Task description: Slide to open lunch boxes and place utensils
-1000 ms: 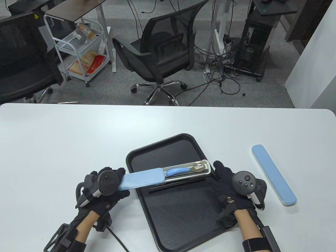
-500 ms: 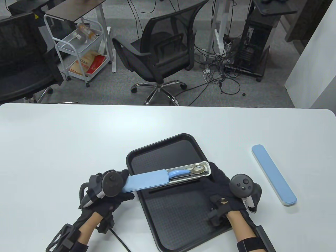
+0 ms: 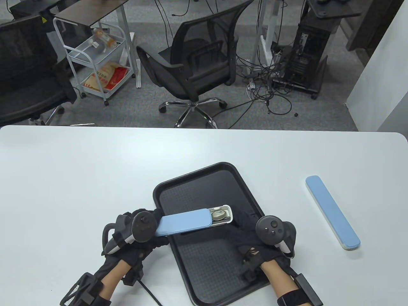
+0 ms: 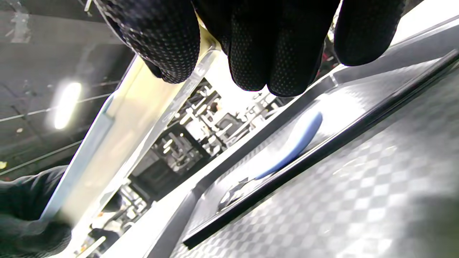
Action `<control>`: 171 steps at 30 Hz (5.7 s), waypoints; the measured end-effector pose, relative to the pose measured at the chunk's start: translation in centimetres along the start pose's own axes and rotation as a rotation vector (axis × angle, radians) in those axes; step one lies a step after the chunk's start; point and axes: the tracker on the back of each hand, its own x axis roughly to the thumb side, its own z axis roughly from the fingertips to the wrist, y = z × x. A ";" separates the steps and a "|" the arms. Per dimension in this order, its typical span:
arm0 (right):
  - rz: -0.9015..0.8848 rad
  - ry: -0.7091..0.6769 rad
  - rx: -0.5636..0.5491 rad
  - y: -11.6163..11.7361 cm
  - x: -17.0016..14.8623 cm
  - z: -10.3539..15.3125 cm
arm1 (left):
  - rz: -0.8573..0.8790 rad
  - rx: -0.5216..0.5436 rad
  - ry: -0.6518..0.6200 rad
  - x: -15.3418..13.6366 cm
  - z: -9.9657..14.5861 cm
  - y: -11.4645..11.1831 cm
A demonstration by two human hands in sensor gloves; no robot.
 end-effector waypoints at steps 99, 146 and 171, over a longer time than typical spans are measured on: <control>0.656 0.038 -0.194 -6.3 -1.8 0.8 | 0.116 -0.028 0.749 -17.0 1.7 -0.6; 0.617 0.773 -0.276 -14.3 -15.1 5.2 | -0.094 -0.024 0.350 -8.0 -0.7 -2.1; 0.647 0.074 -0.010 -4.0 -0.1 -0.5 | -0.053 0.116 0.098 -4.2 -0.5 -1.0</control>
